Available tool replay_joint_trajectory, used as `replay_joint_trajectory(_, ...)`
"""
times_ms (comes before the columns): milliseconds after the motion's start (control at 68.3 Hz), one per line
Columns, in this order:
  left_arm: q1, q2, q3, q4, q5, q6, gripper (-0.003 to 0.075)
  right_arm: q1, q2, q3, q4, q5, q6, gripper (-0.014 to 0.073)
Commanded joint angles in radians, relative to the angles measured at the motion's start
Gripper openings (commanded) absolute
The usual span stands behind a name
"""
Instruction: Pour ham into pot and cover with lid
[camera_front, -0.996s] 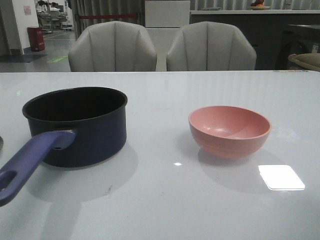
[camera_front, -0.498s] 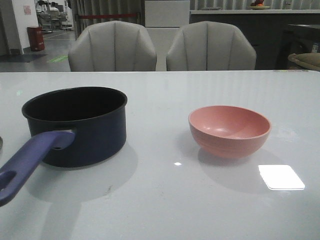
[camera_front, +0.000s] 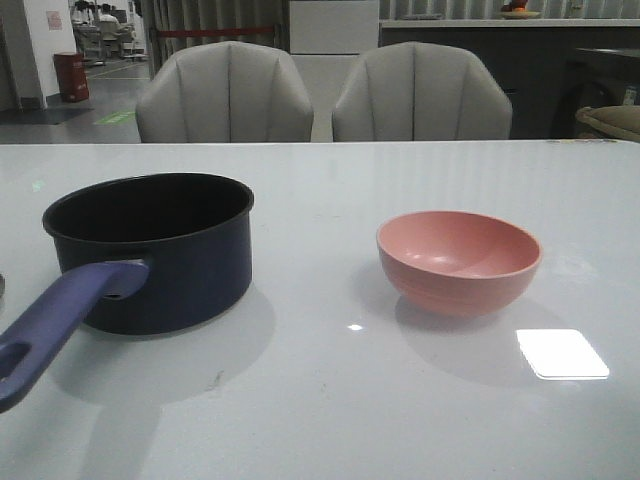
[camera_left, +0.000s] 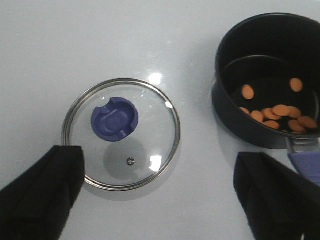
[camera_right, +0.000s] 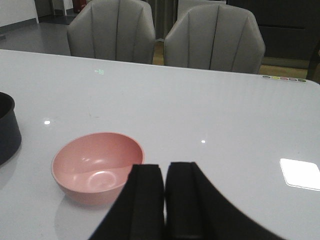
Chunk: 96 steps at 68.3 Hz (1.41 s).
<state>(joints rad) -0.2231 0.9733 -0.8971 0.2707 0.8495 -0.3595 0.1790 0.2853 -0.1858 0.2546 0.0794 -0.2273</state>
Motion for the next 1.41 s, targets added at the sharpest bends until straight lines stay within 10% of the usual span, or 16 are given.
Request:
replay_joint_trajectory(0,0.083,0.067,-0.068,-0.016,-0.033,-0.014,0.0638,0.000,0.006,-0.028,0.002,-0.079,-0.010,0.0178)
replay_joint_trajectory(249,0.307,0.278,-0.172,-0.401,0.036,0.332,0.0638,0.000,0.006,-0.028,0.002,-0.079,-0.010,0.0178)
replay_joint_trajectory(644,0.390,0.614,-0.338,-0.394,0.205,0.333,0.0638,0.000,0.006,-0.028,0.002,-0.079,-0.010,0.0178)
replay_joint_trajectory(1391,0.390,0.853,-0.400,-0.352,0.124,0.333,0.0614,0.000,0.006,-0.028,0.002,-0.079,-0.010,0.0178)
